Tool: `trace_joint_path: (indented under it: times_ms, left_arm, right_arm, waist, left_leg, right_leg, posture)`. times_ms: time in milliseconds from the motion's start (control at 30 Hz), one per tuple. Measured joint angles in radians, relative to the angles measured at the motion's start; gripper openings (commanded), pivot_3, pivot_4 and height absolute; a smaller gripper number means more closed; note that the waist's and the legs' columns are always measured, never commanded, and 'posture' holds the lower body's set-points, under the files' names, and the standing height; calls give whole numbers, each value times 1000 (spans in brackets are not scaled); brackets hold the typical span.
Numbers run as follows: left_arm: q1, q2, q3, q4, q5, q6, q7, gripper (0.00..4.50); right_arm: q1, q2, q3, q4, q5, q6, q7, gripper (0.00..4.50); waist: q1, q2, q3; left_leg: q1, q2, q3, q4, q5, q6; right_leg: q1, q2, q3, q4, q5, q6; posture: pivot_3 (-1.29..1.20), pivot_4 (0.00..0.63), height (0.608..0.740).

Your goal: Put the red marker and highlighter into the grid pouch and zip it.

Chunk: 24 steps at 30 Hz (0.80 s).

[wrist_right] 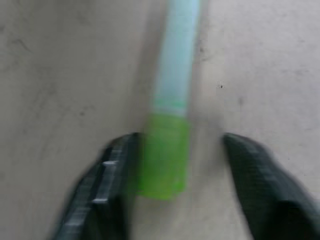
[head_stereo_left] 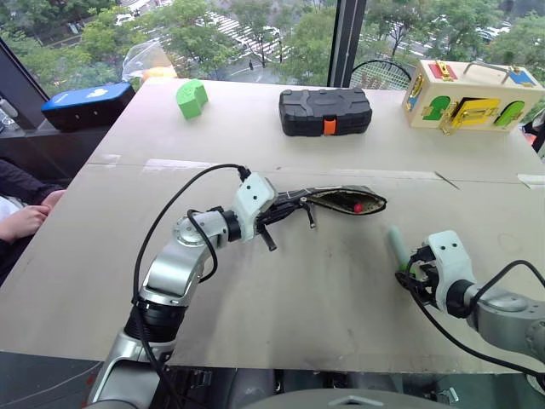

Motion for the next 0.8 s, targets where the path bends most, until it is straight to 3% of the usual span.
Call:
trace_joint_path:
  times_ms: [67, 100, 267, 467, 567, 800]
  left_arm:
    - [0, 0, 0, -1, 0, 3, 1, 0]
    - [1, 0, 0, -3, 0, 4, 1, 0]
    - [3, -1, -1, -4, 0, 5, 2, 0]
    - [3, -4, -4, -8, 0, 2, 4, 0]
    - [4, -5, -14, -17, 1, 2, 4, 0]
    - [14, -13, -42, -56, 1, 5, 16, 0]
  right_arm:
    - [8, -3, -18, -6, -7, 0, 33, 445]
    - [14, -15, -32, -7, -12, 2, 53, 356]
    - [-4, -166, -131, -31, -11, 3, 239, 356]
    - [-219, -334, -128, -89, 47, 4, 493, 356]
    - [-351, -398, -24, -87, -10, 3, 605, 356]
    - [-567, -463, 326, -17, -363, -55, 815, 356]
  waist:
    - [4, 0, 0]
    - [6, 1, 1]
    - [14, 3, 2]
    - [18, 4, 3]
    - [20, 3, 3]
    - [20, 4, 4]
  left_leg:
    - [0, 0, 0, 0, 0, 0]
    - [0, 0, 0, 0, 0, 1]
    - [0, 0, -1, 0, 0, 1]
    - [0, 0, -3, 0, -1, 1]
    - [-1, 0, -3, 1, -1, 1]
    - [-2, -1, -2, 2, 1, -2]
  right_leg:
    - [0, 0, 0, 0, 1, -2]
    - [0, 0, 0, 0, 1, -2]
    - [0, 1, 0, 0, 2, -3]
    - [0, 1, -1, 0, 1, -3]
    - [0, 0, -1, -1, 1, -5]
    - [0, -1, -1, -1, 0, -7]
  posture:
    - [0, 150, 740]
    - [0, 150, 740]
    - [0, 150, 740]
    - [0, 150, 740]
    - [0, 150, 740]
    - [0, 150, 740]
